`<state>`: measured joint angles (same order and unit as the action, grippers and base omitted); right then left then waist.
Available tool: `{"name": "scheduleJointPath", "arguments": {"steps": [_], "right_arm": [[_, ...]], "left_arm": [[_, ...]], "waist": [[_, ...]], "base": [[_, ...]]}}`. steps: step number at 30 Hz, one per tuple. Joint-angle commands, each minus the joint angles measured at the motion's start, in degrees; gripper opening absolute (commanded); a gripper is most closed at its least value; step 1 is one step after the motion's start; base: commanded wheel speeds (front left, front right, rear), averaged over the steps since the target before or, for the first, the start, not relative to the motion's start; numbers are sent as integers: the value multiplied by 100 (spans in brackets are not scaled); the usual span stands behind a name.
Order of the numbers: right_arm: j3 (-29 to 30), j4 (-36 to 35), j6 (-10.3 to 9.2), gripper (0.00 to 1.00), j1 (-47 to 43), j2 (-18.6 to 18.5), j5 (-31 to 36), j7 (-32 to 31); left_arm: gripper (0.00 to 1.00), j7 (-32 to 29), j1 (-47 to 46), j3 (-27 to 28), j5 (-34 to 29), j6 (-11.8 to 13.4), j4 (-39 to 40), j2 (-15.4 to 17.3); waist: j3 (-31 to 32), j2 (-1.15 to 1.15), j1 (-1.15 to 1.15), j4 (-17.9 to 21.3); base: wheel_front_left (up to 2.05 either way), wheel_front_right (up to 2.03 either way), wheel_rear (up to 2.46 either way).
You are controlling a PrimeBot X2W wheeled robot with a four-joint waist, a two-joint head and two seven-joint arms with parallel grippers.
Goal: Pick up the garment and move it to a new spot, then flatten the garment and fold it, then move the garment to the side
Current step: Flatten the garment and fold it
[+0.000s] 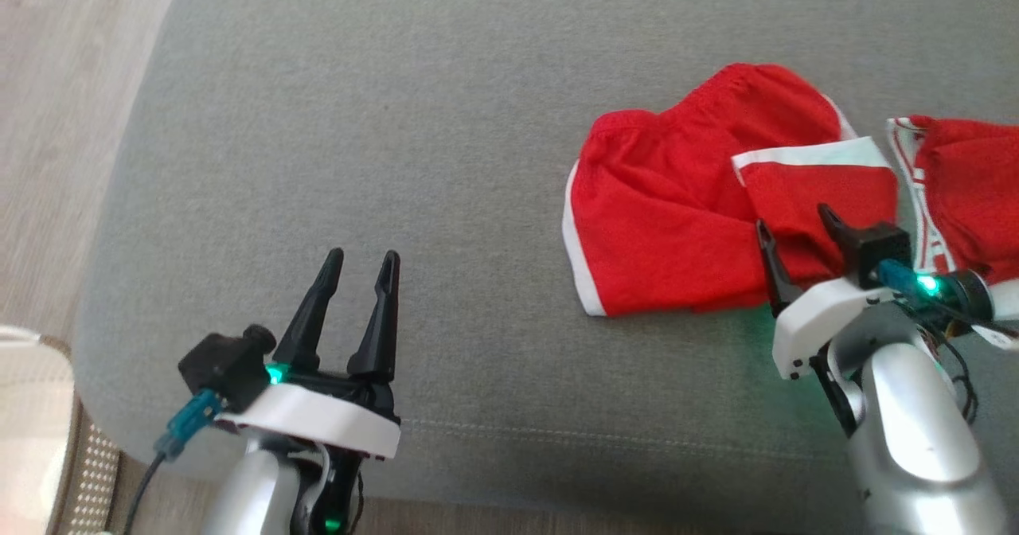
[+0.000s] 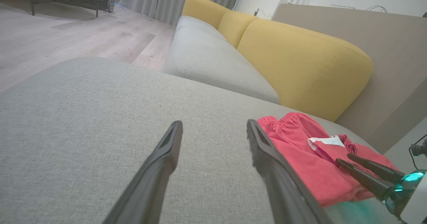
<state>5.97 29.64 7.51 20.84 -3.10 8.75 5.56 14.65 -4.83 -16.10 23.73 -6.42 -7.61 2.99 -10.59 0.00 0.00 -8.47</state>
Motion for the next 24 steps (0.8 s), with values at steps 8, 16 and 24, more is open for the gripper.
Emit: {"name": "scheduleJointPath", "arguments": {"steps": [8, 16, 24], "right_arm": [[426, 510, -2, 0, 618, 23, 263, 175], [219, 668, -2, 0, 988, 23, 105, 560], [-1772, -504, -2, 0, 1612, 23, -766, 836]], "left_arm": [[100, 35, -242, -44, 72, -28, 128, -11], [100, 35, -233, -118, 156, 33, 99, -11], [100, 35, -64, -229, 245, 121, 73, -11]], "waist": [[-78, 0, 0, -219], [51, 0, 0, -278], [449, 0, 0, -226]], "base": [[0, 0, 0], [0, 0, 0], [0, 0, 0]]}}
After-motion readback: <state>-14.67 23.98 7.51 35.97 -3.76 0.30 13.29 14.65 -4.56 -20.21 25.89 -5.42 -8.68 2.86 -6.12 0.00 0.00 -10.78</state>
